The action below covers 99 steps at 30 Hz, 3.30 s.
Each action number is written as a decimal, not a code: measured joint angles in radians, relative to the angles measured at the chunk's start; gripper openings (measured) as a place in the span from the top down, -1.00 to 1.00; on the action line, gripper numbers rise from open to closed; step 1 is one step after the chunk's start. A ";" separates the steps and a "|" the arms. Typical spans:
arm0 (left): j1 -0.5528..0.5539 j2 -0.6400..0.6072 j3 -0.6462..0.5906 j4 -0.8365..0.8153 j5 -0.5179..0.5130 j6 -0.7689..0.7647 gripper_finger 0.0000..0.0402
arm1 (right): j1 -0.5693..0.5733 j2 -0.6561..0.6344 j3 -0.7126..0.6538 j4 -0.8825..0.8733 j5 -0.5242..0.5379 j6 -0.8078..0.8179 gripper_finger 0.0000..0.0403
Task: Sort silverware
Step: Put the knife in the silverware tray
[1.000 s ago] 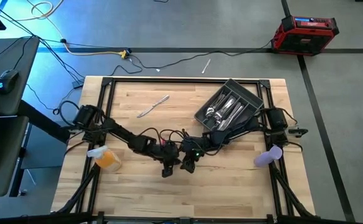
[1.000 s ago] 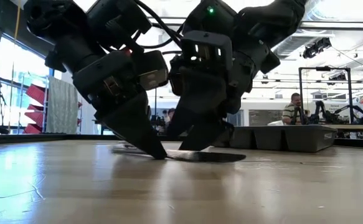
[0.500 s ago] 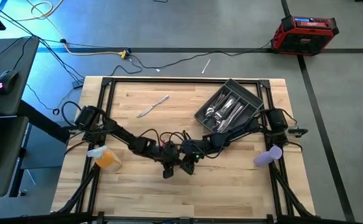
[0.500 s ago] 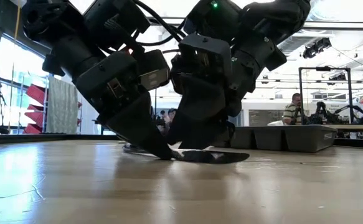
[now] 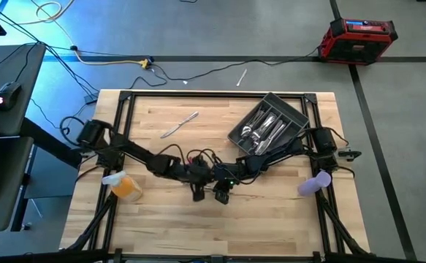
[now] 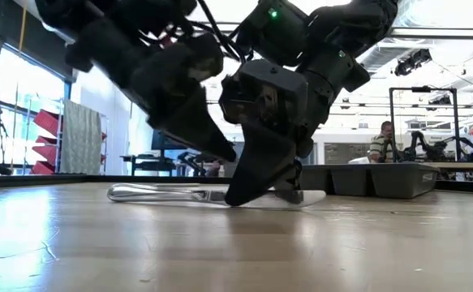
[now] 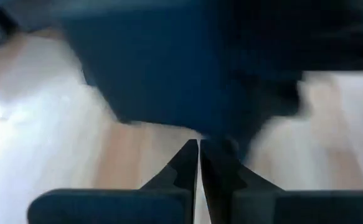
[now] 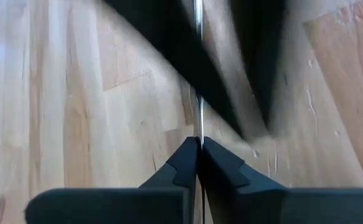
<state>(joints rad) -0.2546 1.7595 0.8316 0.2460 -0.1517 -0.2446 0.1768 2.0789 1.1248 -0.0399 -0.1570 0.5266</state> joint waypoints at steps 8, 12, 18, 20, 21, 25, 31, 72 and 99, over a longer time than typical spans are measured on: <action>-0.047 -0.092 0.000 -0.199 0.028 0.094 0.83 | -0.002 0.000 0.000 -0.003 0.007 -0.003 1.00; -0.064 -0.071 -0.001 -0.257 0.008 0.107 0.54 | -0.002 0.000 0.000 -0.003 0.007 -0.003 1.00; -0.065 -0.034 -0.001 -0.349 -0.020 0.092 0.21 | -0.002 0.000 -0.001 0.002 -0.002 -0.005 1.00; -0.064 -0.033 -0.002 -0.408 -0.029 0.089 0.20 | -0.002 0.000 -0.001 0.001 -0.001 -0.009 1.00; -0.063 -0.033 -0.001 -0.423 -0.030 0.090 0.23 | -0.002 0.000 -0.001 0.002 -0.001 -0.010 1.00; -0.059 -0.031 0.001 -0.475 -0.016 0.095 0.58 | 0.000 -0.002 -0.002 0.007 -0.004 -0.041 1.00; -0.054 -0.024 0.000 -0.460 -0.003 0.169 0.93 | 0.022 -0.006 -0.009 0.068 -0.053 -0.176 0.97; -0.072 0.065 -0.003 -0.134 0.074 0.595 0.99 | 0.199 0.000 0.160 -0.134 0.271 -2.443 0.29; -0.245 -0.227 0.114 -0.497 -0.743 0.378 0.58 | 0.296 -0.073 0.207 -0.262 0.536 -1.651 1.00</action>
<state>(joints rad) -0.4995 1.5325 0.9460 -0.2512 -0.8947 0.1332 0.4728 2.0062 1.3319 -0.3020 0.3793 -1.1244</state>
